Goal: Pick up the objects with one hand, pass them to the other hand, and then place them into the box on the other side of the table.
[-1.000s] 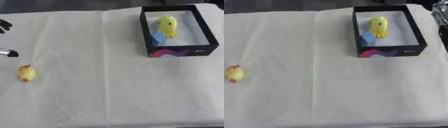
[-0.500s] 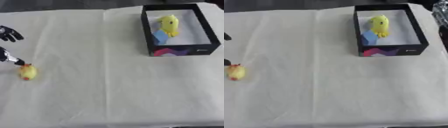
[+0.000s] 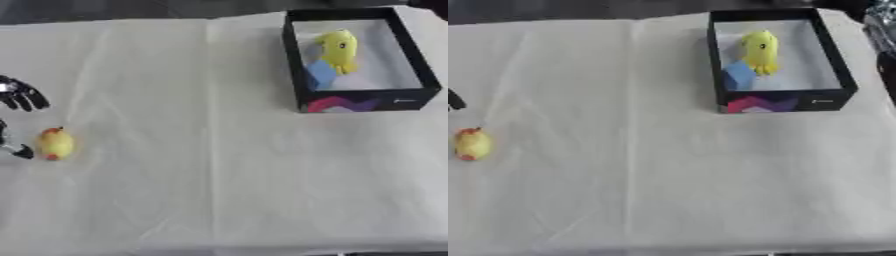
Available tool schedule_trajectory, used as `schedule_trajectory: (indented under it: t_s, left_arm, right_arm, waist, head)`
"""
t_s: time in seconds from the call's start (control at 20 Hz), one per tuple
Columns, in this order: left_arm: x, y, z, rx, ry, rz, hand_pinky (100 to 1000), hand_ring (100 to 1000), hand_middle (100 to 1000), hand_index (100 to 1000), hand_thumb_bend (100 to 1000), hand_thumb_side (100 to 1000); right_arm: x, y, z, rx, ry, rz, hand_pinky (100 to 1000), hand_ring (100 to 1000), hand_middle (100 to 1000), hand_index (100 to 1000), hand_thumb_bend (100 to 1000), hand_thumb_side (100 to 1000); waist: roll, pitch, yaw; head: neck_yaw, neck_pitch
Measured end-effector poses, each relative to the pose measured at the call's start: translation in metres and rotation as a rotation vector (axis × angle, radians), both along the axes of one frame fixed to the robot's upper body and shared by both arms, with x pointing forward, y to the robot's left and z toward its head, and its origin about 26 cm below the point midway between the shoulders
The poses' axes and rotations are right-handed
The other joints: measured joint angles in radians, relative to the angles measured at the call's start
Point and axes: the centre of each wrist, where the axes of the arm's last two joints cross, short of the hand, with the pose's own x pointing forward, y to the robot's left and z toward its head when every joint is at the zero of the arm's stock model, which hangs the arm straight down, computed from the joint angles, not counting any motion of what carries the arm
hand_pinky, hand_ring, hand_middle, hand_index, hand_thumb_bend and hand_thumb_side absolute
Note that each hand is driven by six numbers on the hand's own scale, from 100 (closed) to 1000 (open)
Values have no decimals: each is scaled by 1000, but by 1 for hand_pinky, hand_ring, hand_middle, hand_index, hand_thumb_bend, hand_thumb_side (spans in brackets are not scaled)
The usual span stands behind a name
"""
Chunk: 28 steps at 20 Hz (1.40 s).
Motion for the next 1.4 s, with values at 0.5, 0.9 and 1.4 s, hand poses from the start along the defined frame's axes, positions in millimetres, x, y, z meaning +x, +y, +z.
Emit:
schedule_trajectory:
  t_s: [0.5,0.9,1.4]
  left_arm:
    - [-2,-13,-27,-48,-66,70,801,750,699,773,629,161]
    - [-4,-11,-34,-7,-100,77,780,719,650,711,615,100]
    - [-11,-30,-19,-29,-222,-23,711,626,544,587,484,100]
  right_arm:
    - [1,0,-3,-3,8,-6,974,1000,822,1000,100,402]
    - [2,0,-6,0,12,-5,975,1000,824,1000,100,400]
    - [2,-3,-10,-8,24,-14,976,1000,826,1000,100,408]
  waist:
    - [-2,0,-2]
    - [1,0,-8]
    - [3,0,-7]
  head:
    - [3,0]
    - [3,0]
    - [3,0]
